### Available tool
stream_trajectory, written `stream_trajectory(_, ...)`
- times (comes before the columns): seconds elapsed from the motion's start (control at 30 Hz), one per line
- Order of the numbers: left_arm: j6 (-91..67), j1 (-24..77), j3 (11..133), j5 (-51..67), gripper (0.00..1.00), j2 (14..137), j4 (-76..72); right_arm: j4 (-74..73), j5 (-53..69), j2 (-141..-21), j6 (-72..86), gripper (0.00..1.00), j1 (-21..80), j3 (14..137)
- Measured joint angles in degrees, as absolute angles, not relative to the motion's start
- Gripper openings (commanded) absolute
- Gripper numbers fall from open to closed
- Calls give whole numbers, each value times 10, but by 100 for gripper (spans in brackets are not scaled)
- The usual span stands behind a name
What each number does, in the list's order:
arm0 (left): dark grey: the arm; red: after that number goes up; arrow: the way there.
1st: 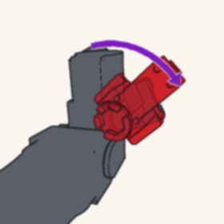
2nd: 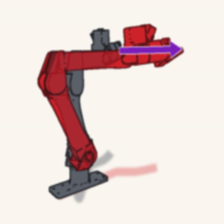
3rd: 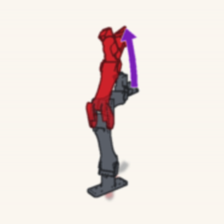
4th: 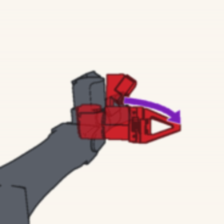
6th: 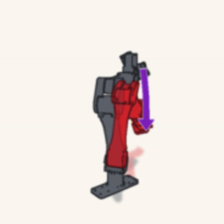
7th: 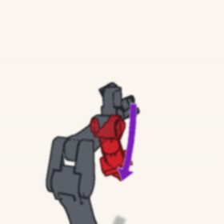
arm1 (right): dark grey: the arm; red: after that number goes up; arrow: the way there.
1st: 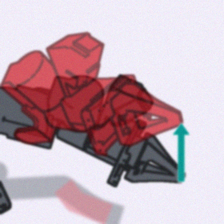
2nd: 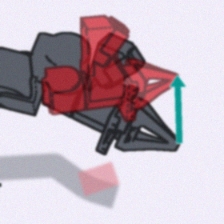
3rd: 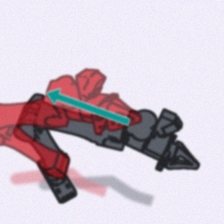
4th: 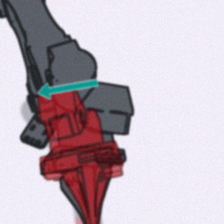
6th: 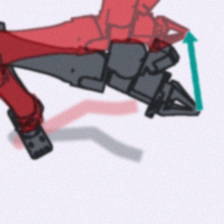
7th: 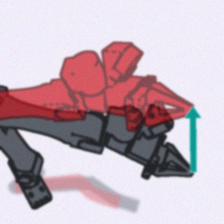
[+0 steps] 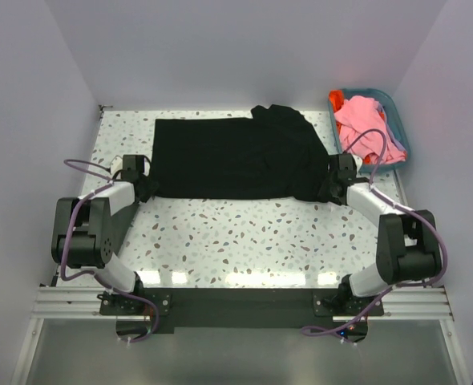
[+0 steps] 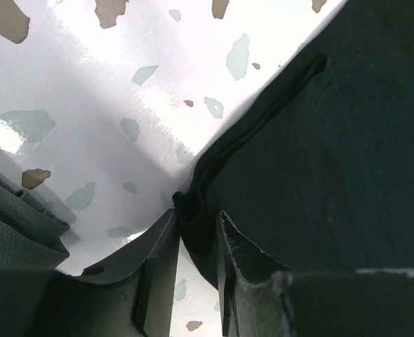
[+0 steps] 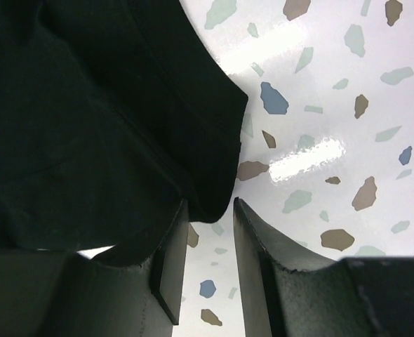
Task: Fold and stack the t-shirts
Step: Fold the tshirt
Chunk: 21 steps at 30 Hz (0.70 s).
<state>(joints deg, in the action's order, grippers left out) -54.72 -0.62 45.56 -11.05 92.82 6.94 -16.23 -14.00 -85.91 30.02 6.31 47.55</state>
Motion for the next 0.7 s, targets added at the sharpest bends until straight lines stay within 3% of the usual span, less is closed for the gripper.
stream_trajectory(0.2, -547, -6, 459, -109, 29, 932, 68, -151, -140, -872, 300, 31, 63, 477)
stream_trajectory(0.3, -548, -7, 459, -109, 24, 934, 67, -148, -139, -884, 300, 16, 63, 479)
stream_trajectory(0.37, -550, -8, 460, -108, 15, 936, 67, -147, -140, -889, 301, 0, 63, 480)
stream_trajectory(0.47, -551, -9, 460, -107, 1, 937, 67, -161, -144, -890, 300, 0, 63, 489)
stream_trajectory(0.7, -550, -20, 462, -99, 0, 935, 77, -196, -158, -865, 292, 0, 39, 521)
